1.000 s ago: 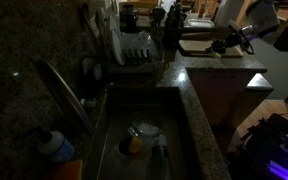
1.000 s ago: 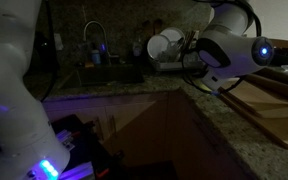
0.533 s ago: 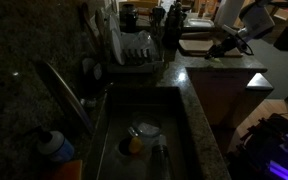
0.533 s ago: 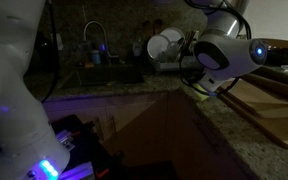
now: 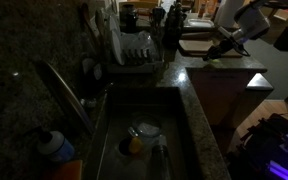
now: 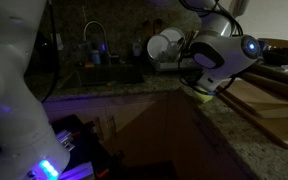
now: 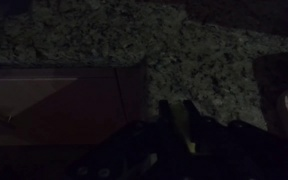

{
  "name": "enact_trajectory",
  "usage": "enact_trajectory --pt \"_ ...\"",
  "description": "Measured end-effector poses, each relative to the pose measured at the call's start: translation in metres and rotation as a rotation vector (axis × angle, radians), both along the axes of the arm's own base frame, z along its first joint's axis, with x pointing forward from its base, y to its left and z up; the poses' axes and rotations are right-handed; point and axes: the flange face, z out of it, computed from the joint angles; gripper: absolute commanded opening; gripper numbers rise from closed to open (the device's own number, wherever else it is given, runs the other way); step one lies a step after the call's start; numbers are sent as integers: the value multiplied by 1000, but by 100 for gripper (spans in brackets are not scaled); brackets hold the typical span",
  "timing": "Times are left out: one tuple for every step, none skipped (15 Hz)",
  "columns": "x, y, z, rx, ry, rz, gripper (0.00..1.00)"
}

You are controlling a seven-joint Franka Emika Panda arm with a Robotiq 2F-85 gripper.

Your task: Take the sponge and wipe the counter

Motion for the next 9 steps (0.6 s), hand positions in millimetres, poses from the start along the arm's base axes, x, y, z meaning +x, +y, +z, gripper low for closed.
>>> enact_trajectory --pt "0 0 0 0 0 0 5" --pt "0 0 0 0 0 0 5" --pt "0 -1 -1 -3 8 -14 5" --pt "1 0 -6 3 25 -29 5" --pt "4 4 -13 15 45 -42 5" --pt "7 9 -20 21 58 -51 5" --pt "10 14 -26 19 68 -58 5" --pt "15 19 -29 9 71 -64 5" --pt "20 24 -29 -7 64 -73 5"
